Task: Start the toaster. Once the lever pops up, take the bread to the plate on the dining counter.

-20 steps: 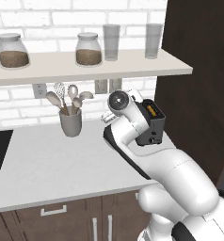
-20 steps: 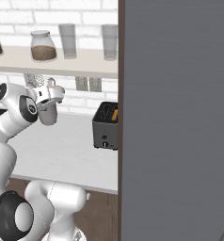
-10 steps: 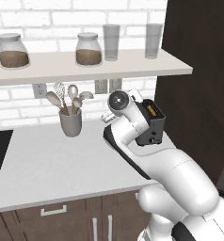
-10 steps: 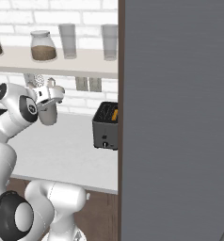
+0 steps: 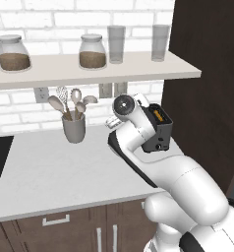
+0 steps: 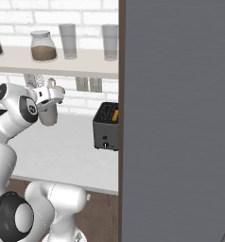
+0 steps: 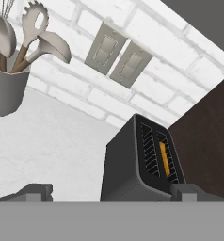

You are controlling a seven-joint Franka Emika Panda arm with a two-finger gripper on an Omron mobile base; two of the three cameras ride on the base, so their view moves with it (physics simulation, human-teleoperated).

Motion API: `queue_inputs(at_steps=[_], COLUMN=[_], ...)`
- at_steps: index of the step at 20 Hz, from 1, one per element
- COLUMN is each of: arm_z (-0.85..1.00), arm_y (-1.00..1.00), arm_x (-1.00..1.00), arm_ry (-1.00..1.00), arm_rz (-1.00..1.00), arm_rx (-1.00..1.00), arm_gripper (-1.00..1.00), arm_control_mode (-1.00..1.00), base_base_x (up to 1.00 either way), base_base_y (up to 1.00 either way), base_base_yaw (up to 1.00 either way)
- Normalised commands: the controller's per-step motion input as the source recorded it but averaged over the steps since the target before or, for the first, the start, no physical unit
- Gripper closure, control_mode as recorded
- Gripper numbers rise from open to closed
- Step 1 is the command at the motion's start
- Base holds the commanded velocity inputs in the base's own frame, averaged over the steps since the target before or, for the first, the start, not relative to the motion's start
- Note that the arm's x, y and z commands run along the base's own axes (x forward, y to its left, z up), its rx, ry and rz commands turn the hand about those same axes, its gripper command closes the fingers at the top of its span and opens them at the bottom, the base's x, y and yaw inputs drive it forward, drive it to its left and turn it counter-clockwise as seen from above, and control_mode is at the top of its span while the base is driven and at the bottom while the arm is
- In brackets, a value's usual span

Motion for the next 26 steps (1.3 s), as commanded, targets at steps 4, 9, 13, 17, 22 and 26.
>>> queue_inputs(at_steps=[4,9,13,17,22,26], arm_z=[0.00,0.00,0.00,0.00,0.00,0.00], arm_y=[0.00,0.00,0.00,0.00,0.00,0.00], arm_x=[0.00,0.00,0.00,0.00,0.00,0.00], arm_ry=[0.00,0.00,0.00,0.00,0.00,0.00], arm_rz=[0.00,0.00,0.00,0.00,0.00,0.00], arm_rx=[0.00,0.00,0.00,0.00,0.00,0.00], arm_gripper=[-1.00,-1.00,-1.00,-1.00,-1.00,-1.00], arm_control_mode=[-1.00,-1.00,-1.00,-1.00,-1.00,-1.00], base_base_x=[0.00,0.00,0.00,0.00,0.00,0.00], base_base_y=[0.00,0.00,0.00,0.00,0.00,0.00], base_base_yaw=[0.00,0.00,0.00,0.00,0.00,0.00])
